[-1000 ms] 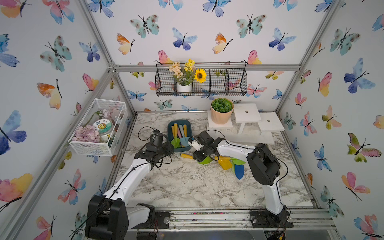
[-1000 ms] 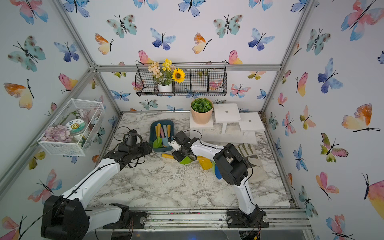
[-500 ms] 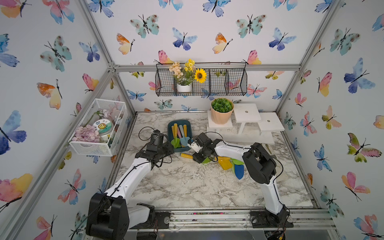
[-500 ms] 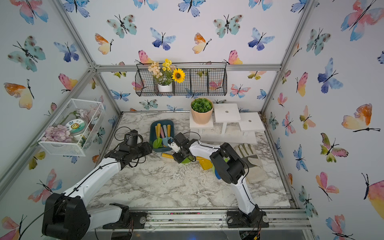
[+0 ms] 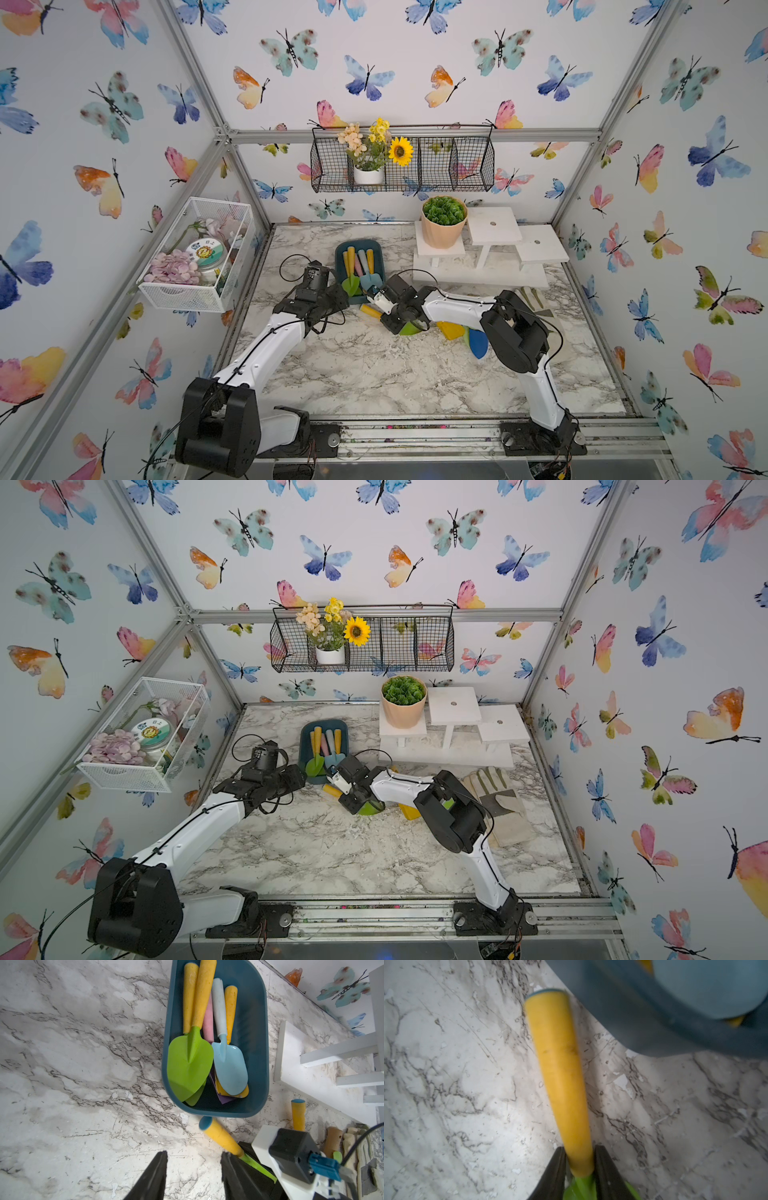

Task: Put the shovel into the storage box
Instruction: Pick up the shovel from the center of the board.

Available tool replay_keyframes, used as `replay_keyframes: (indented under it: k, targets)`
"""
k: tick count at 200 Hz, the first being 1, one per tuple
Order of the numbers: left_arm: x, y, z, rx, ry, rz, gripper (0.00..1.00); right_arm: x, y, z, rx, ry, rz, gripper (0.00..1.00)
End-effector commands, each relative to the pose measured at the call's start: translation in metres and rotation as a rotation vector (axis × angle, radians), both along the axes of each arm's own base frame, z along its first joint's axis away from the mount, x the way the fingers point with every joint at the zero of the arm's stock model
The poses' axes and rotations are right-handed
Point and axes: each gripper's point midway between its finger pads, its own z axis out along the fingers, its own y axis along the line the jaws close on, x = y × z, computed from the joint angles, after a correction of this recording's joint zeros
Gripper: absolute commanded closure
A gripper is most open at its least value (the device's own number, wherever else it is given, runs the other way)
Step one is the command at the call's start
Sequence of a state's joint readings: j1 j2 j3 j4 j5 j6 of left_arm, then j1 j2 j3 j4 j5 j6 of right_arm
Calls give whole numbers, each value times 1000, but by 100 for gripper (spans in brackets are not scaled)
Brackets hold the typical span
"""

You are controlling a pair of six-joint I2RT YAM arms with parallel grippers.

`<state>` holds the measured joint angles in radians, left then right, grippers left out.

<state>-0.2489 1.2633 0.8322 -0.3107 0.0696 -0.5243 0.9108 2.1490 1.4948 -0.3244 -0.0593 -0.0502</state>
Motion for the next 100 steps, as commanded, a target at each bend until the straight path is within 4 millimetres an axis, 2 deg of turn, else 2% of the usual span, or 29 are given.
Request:
replay_keyframes:
  k: [1,43,67,100]
  targets:
    - [1,-7,11,-37,-23,-23,52,-11,-14,-21,-66,26,-4,81]
    - [-2,-8,20,-52,-50,-28,52,-21,-20,-7,-24,34,-19,89]
    - [-3,-11,28,-69,-77,-45,50,-29,-24,5,12,42,-26,90]
    - [-4,-23,47,-130,-148,-99,46,-36,-31,31,72,24,-52,92]
